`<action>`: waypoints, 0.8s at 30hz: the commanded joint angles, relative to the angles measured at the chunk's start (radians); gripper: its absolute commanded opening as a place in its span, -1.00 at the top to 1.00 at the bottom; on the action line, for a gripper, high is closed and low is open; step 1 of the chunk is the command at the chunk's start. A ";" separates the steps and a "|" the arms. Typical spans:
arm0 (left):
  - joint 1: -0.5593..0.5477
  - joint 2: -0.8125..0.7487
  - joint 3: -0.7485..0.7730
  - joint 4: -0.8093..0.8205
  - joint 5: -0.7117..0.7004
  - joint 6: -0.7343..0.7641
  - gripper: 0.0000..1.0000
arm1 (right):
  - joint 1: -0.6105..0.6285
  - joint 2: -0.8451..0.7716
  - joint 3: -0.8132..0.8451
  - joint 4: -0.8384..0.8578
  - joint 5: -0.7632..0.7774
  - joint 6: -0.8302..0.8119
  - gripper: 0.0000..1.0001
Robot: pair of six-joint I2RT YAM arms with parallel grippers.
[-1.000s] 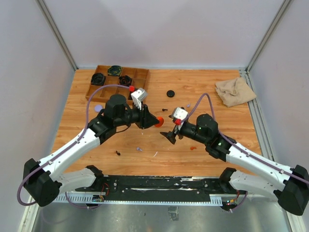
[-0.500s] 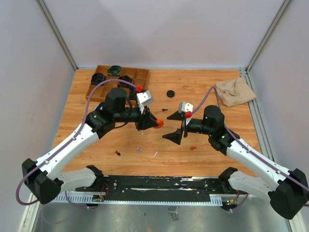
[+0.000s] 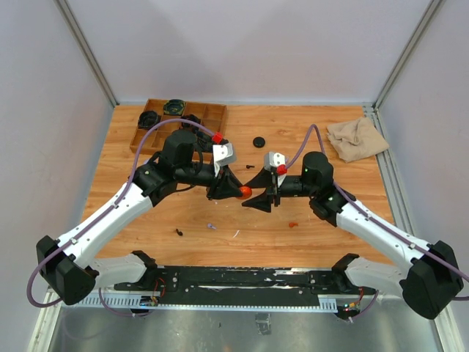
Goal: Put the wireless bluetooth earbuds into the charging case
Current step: Pick up the charging case at the center of the board.
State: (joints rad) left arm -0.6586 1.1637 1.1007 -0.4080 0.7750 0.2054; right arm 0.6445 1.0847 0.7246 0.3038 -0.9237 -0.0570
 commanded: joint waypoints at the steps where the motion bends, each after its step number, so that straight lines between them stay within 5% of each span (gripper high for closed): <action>1: -0.007 0.000 0.033 -0.005 0.036 0.026 0.94 | -0.024 0.032 0.047 0.033 -0.092 0.013 -0.04; 13: -0.007 -0.018 0.018 -0.006 0.028 0.038 0.97 | -0.036 0.046 0.028 0.076 -0.123 0.048 0.26; 24: -0.007 -0.040 0.011 0.009 0.030 0.036 0.99 | -0.050 0.040 -0.002 0.133 -0.146 0.078 0.35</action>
State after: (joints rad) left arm -0.6586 1.1503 1.1007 -0.4141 0.7944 0.2325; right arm 0.6163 1.1351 0.7383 0.3801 -1.0325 0.0010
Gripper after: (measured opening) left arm 0.287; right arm 0.332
